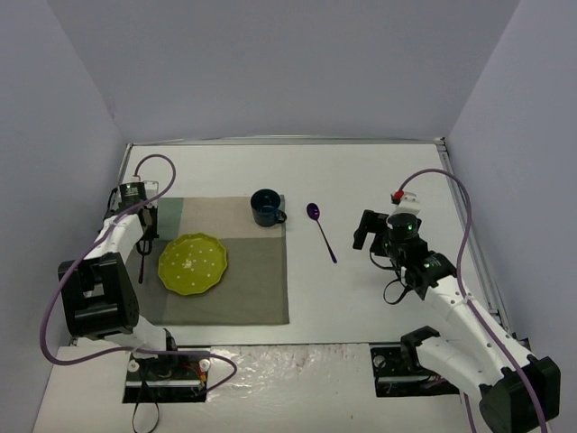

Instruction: Set the dinner table for one person

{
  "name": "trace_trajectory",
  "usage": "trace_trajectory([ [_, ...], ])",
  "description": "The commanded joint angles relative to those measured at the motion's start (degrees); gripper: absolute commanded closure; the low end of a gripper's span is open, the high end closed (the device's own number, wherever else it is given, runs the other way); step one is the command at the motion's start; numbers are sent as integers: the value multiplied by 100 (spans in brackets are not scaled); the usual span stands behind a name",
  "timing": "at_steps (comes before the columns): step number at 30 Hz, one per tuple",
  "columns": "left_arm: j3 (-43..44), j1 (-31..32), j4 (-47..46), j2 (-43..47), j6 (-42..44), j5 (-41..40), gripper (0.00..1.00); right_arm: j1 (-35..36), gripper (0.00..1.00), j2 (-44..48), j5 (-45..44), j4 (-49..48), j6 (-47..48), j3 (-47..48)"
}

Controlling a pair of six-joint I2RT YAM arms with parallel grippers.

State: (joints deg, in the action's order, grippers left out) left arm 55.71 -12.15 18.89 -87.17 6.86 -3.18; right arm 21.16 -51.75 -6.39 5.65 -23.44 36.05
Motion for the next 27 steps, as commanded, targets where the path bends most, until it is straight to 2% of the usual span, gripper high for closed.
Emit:
trace_trajectory([
  [1,-182,-456,-835,317,282,253,100,118,0,51,-37,-332,129,104],
  [15,-757,-596,-1101,461,824,209,100,488,0,149,-218,-353,207,41],
  [27,-362,-596,-866,-100,978,528,100,521,0,142,-184,-363,235,30],
])
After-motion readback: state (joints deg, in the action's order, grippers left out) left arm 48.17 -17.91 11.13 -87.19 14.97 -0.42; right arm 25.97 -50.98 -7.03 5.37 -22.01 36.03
